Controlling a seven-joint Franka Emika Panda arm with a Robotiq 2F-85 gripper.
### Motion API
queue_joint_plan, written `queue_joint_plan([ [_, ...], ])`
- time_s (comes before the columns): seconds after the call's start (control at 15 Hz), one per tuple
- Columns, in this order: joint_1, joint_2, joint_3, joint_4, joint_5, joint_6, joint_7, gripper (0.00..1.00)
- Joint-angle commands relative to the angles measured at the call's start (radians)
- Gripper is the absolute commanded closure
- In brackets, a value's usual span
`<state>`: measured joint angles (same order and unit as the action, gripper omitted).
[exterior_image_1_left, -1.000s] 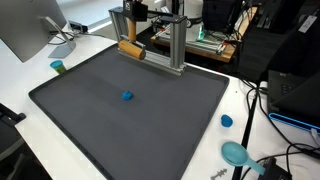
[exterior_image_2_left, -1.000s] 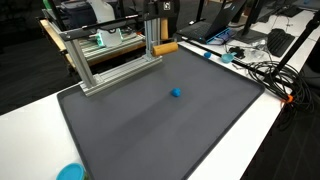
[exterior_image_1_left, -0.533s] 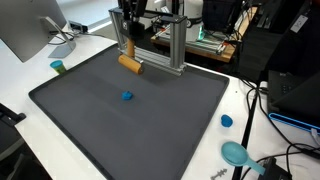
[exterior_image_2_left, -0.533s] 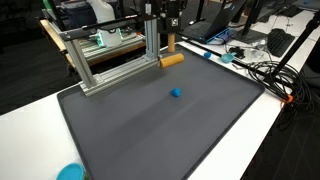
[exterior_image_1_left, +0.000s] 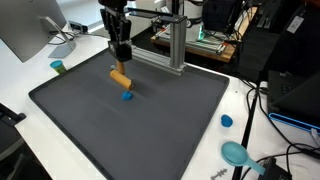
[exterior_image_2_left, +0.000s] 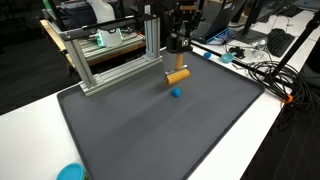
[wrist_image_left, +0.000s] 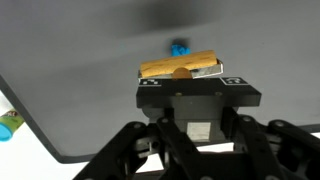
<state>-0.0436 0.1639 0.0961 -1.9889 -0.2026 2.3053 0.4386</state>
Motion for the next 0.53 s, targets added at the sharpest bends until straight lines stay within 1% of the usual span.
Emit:
queue_joint_plan([
  [0.0, 0.038, -0.002, -0.038, -0.005, 0.037, 0.012, -0.027, 0.79],
  [0.2, 0.049, 0.016, -0.051, -0.030, 0.085, 0.073, -0.011, 0.79],
  [0.47, 0.064, 0.017, -0.078, -0.075, 0.094, 0.155, 0.014, 0.79],
])
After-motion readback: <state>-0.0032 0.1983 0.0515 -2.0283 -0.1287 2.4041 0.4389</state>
